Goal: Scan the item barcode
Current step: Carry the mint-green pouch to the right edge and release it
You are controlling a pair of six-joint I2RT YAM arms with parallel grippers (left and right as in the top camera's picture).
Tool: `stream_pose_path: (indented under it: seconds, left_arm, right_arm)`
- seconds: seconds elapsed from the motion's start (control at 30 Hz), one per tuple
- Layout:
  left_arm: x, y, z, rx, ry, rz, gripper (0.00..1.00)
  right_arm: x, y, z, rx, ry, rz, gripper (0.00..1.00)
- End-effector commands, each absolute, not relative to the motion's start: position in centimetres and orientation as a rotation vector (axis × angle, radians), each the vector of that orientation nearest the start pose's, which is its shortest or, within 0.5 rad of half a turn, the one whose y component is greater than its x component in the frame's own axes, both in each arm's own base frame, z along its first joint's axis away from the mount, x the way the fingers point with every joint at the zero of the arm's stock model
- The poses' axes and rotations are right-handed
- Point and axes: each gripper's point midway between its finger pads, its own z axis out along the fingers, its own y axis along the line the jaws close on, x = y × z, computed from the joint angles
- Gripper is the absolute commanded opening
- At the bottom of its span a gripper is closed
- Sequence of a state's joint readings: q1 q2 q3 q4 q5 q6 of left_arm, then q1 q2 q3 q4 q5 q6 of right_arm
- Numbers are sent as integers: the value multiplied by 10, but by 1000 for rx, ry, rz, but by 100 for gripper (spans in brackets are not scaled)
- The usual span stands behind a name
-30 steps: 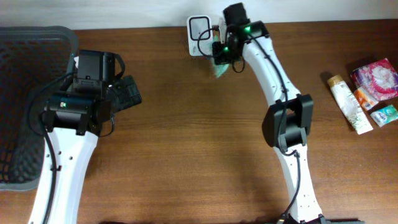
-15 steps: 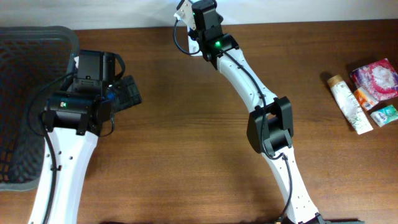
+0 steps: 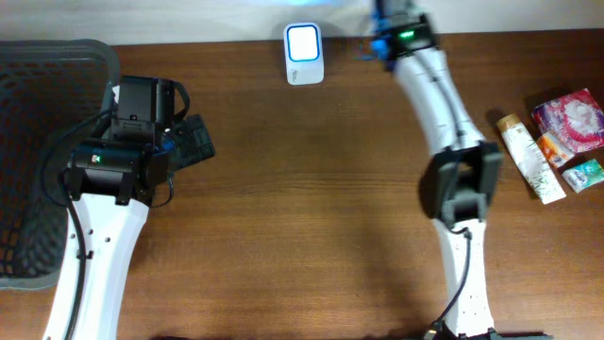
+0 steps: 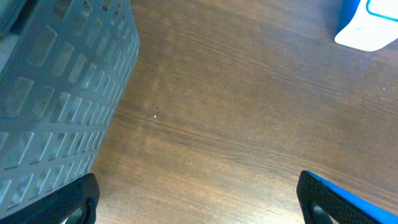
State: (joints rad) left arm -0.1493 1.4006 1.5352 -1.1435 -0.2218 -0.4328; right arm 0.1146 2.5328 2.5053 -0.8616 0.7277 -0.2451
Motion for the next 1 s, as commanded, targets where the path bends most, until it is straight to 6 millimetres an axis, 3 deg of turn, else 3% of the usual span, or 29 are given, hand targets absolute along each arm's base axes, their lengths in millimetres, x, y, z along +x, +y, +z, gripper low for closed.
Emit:
stream_pose_path:
  seconds: [0.0,0.03,0.1,0.2,0.3,0.37,0.43,0.47,0.5,0.6,0.63,0.67,0.73,0.77,0.83,0.97]
  left_arm:
    - [341,-11,265,-425,2497,73,99]
    - [341,-11,265,-425,2497,73,99]
    - [341,-11,265,-425,2497,73,99]
    - [341,-11,265,-425,2497,73,99]
    - [341,-11,265,-425,2497,73,99]
    - [341,-11,265,-425,2497,73,99]
    - [341,-11,265,-425,2497,73,99]
    - [341,-11,265,-425,2497,73,99]
    - [341,-11,265,-425,2497,73,99]
    - [341,-11,265,-425,2497,73,99]
    - [341,-11,265,-425,2497,73,99]
    - [341,-11,265,-425,2497,73,99]
    - [341,-11,265,-425,2497,73,99]
    - [341,-11,265,-425,2497,73,99]
    - [341,-11,265,-425,2497,73,99]
    - [341,-11,265,-425,2497,73,99]
  right_arm:
    - [563,-167,176,224,2461,-1139,4]
    - [537,-209,169,426,2486,-1146,4]
    - [495,-268,157,708,2507,-1147,5]
    - [458,-310,131,937,2598,-896,9]
    - [426,-341,124,1054,2620,-873,9]
    - [411,-352,120,1106,2640,-844,22]
    - [414,-346,113,1104,2666,-762,22]
    - [415,-342,111,1102,2677,-727,44]
    - [411,-340,110,1102,2698,-726,49]
    - [401,-326,123,1100,2739,-670,52]
    - [402,-310,148,1082,2721,-561,63]
    - [405,-294,182,1050,2664,-464,99]
    - [405,-265,236,983,2575,-317,99]
    - [396,-241,277,927,2516,-262,99]
    - [374,-202,328,841,2461,-207,99]
    - [336,-117,389,599,2416,-211,99]
